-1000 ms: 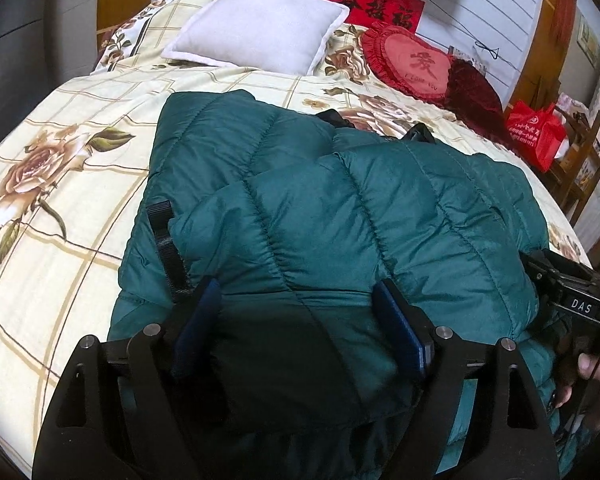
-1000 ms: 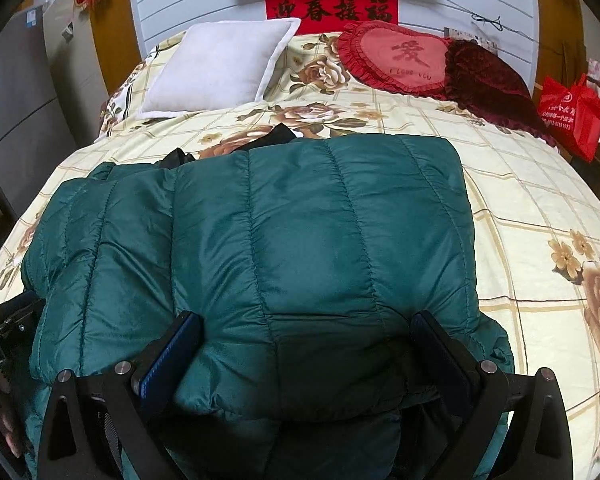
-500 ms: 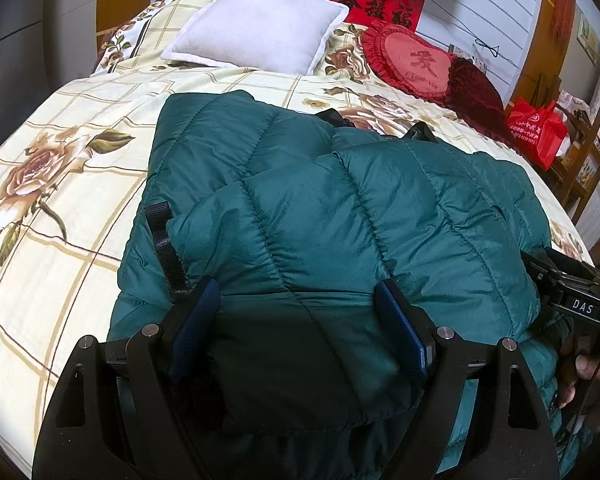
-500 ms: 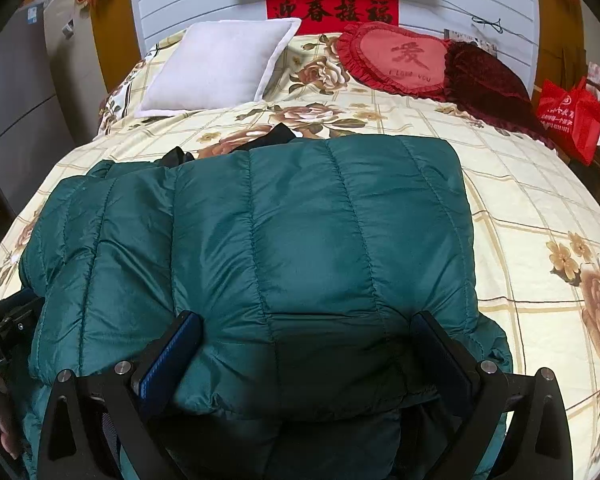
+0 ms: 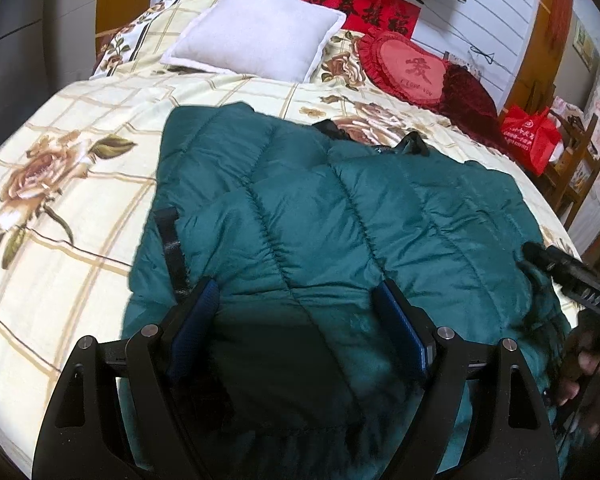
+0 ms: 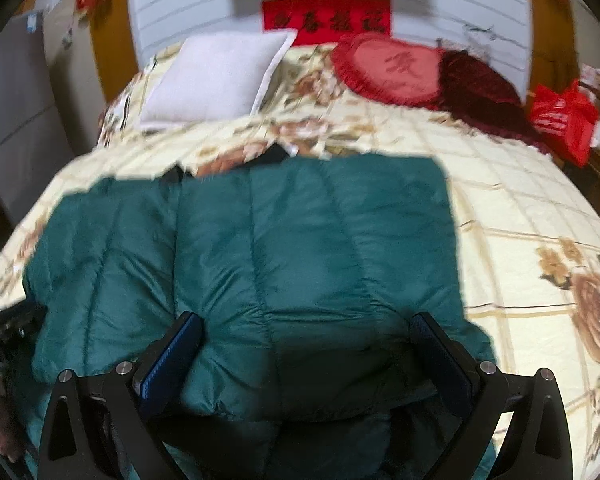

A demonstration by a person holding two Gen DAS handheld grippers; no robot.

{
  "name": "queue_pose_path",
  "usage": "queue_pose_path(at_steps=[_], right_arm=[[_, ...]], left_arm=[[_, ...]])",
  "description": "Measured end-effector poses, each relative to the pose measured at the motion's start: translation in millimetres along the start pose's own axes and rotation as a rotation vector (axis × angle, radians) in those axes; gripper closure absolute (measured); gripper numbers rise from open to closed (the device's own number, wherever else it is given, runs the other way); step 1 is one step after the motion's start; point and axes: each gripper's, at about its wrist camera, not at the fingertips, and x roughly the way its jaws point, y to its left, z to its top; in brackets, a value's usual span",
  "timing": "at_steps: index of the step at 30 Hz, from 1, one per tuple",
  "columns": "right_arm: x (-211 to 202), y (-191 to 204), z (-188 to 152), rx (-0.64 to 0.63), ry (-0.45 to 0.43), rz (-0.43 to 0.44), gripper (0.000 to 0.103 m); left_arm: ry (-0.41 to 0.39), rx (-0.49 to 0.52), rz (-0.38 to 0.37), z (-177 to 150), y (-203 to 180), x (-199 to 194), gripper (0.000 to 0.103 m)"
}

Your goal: Fold large clothes

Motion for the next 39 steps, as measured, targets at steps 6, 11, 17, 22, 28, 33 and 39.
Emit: queue_pose_path(at_steps=[6,11,17,22,28,33,39], right_arm=[[-51.7,-2.3,-11.3,-0.007,-0.016,-0.02,0.0],[-106.4,-10.8,-47.1,-0.054,-0.003,-0.101,0.0],[-169.7,-48.8,-115.5,-0.009,0.011,-0.092,0.0],[-189.8,-78.6,-156.5,0.068,0.044,0.002,0.0],[-190.2,-85.6,-187.4,0.067,0.131,0.03,0.0],[-188.6,-86.7,-201.2,0.07,0.169,0.086,0.0],[-188.0,-81.4,-213.4,0.035,0.202,0.151,0.0]], left_arm=[[-0.027,0.023,0.005,-5.9,11.1,-40.6,0.022],[-0.047,0.048,0.037,-33.6,38.4,-87.3,0.022],[-0.02,0.055,0.076,-87.1,72.5,-126.7,0.022],[0.027,-0.003,0.063,-129.6,89.1,-142.5,0.022],[0.039,0.027,0.07,-153.5,83.5,-150.5,0.022],[0.069,0.001,0.049,-166.7,86.4,-149.5,0.022],[0.104,-0.029,-0.012,-182.9,91.8,-153.1,0.021]])
